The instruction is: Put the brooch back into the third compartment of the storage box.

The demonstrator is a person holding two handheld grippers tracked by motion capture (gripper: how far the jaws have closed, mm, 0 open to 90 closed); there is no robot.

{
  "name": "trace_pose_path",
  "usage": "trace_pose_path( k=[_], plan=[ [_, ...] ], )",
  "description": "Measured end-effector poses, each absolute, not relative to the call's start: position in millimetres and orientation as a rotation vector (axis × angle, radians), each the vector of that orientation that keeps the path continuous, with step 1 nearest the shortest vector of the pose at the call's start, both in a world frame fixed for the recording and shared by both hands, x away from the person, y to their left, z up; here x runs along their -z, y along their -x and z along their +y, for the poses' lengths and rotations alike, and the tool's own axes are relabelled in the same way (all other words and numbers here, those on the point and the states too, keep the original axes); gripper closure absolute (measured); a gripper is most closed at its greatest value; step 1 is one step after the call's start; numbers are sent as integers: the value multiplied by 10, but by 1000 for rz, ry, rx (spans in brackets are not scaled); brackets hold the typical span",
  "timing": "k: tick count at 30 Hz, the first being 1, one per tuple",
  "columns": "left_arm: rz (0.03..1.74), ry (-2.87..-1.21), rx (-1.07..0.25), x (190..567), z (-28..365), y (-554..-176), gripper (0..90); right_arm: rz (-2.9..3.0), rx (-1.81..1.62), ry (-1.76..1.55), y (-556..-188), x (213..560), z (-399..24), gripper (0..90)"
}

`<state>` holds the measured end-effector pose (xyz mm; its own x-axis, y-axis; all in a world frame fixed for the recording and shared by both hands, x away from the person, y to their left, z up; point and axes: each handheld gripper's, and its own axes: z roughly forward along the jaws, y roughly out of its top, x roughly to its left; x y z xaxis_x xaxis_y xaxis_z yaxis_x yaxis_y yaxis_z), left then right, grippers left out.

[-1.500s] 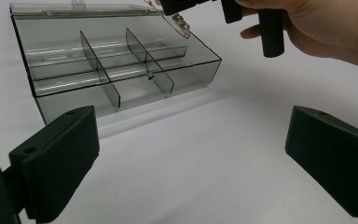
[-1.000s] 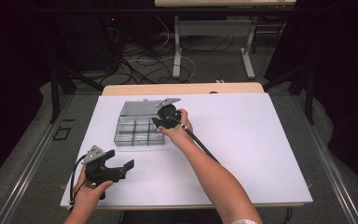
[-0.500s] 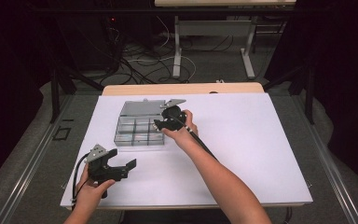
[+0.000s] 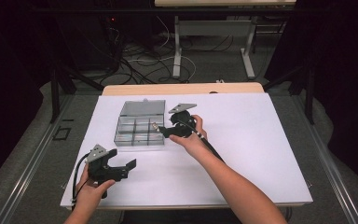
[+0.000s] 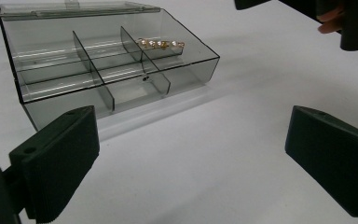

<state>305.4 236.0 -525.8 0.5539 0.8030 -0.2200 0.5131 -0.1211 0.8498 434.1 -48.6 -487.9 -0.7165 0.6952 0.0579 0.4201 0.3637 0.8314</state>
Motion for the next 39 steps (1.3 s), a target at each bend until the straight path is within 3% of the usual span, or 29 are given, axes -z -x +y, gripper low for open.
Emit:
trace_pose_path(
  k=[13,21,32,39],
  plan=[
    [1089,-1796,-373,5265,2362,-3055,35,2401,-1254,-960,-4011,4871,-745,161],
    [1092,-1795,-373,5268,2357,-3057,35,2347,-1240,-996,-3832,4919,-922,139],
    [1094,-1795,-375,5268,2353,-3052,35,2343,-1207,-994,-3615,4968,-1183,0],
    [1095,-1794,-376,5263,2351,-3045,35,2311,-1192,-1035,-3493,5034,-1401,0]
  ],
)
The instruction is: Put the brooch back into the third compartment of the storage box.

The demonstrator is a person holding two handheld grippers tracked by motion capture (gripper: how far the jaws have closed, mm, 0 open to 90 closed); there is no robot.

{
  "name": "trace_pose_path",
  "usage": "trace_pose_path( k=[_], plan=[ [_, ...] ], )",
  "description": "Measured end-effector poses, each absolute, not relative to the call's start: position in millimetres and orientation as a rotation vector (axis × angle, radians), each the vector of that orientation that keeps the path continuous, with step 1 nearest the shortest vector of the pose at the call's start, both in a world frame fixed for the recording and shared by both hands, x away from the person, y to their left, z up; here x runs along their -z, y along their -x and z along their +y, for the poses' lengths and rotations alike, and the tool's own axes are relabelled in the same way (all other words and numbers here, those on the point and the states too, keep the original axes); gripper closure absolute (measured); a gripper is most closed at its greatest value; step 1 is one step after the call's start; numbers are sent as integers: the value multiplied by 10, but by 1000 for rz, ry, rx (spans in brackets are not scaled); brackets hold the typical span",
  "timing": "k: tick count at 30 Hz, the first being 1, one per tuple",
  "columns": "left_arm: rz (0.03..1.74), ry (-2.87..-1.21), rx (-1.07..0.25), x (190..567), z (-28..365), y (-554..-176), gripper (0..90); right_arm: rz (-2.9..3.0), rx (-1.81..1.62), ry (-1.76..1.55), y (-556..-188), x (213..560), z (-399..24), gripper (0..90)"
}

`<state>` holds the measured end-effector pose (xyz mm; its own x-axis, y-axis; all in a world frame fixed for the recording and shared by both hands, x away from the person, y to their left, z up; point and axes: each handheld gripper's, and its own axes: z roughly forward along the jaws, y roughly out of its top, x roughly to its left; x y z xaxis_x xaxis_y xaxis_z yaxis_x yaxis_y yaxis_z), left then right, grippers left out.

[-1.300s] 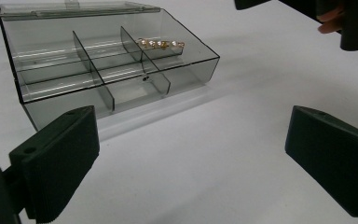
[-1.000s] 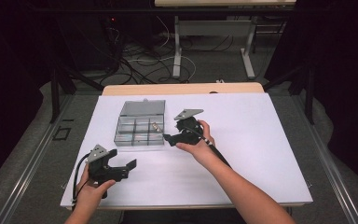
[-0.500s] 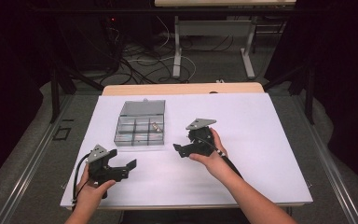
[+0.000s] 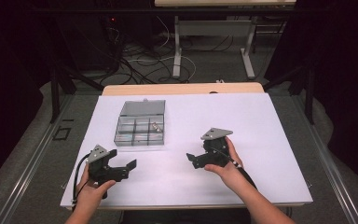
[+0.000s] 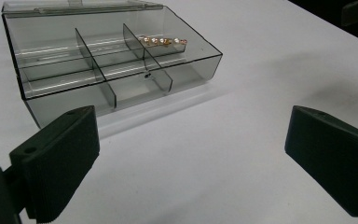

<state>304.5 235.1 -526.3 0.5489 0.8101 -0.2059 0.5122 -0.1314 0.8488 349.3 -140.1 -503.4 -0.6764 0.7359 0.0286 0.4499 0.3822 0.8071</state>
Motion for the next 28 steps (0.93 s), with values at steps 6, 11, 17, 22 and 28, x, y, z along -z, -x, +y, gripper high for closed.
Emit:
trace_pose_path(
  k=[6,11,17,22,28],
  plan=[
    [1096,-1796,-376,5264,2348,-3044,35,2308,-1161,-1071,-3429,5098,-1578,0],
    [1098,-1794,-379,5264,2351,-3042,35,2279,-1155,-1111,-3405,5155,-1739,0],
    [1098,-1795,-380,5262,2351,-3038,35,2261,-1143,-1143,-3362,5209,-1884,0],
    [1097,-1796,-379,5263,2350,-3039,35,2260,-1161,-1173,-3356,5263,-1962,0],
    [1095,-1797,-381,5264,2358,-3055,35,2226,-1184,-1221,-3341,5274,-2000,0]
  ],
)
